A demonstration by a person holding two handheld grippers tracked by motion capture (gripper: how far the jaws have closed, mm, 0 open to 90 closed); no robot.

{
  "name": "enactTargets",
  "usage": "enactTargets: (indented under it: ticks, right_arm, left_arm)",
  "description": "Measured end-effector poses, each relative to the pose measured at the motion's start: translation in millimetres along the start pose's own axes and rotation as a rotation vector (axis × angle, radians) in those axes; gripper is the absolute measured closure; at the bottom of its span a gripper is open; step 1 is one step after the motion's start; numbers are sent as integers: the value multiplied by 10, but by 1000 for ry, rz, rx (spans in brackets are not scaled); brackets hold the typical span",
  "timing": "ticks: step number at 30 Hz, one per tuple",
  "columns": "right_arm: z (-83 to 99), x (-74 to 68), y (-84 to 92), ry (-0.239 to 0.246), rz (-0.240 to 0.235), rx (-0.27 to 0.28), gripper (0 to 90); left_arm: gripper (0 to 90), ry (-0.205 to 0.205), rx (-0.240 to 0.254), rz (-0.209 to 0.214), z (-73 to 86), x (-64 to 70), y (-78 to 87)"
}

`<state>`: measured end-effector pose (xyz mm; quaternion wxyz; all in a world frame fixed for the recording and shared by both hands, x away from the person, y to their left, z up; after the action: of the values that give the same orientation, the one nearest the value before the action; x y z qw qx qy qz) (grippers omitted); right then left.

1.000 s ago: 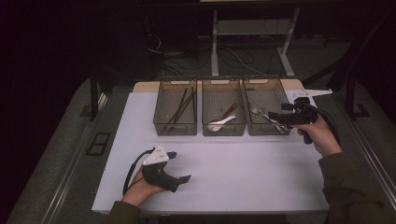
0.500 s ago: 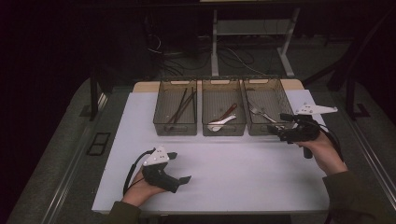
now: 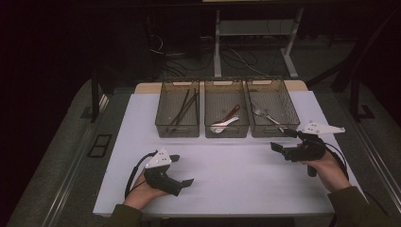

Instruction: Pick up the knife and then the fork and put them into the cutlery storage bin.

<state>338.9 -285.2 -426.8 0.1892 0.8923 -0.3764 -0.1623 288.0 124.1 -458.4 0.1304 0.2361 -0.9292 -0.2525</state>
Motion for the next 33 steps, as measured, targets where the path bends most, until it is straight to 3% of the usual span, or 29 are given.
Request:
enactTargets:
  ticks: [17,33]
  right_arm:
    - [338,-226,136,5,16,12,140]
    - [516,-402,173,48,-22,-19,140]
  left_arm:
    - [0,3,3,0,2,3,-5]
    - [0,1,-1,1,12,13,-6]
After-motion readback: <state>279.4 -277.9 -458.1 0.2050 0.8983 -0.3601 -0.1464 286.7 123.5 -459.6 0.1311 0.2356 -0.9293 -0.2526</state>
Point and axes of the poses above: each handheld gripper's, and its own axes: y roughly backward along the jaws, z roughly out of its underside, x roughly to its right, the point moved 4 cm from there along -y, roughly forward along the jaws, and after that the axes turned 1 degree about -x, right-handed, at the moved point
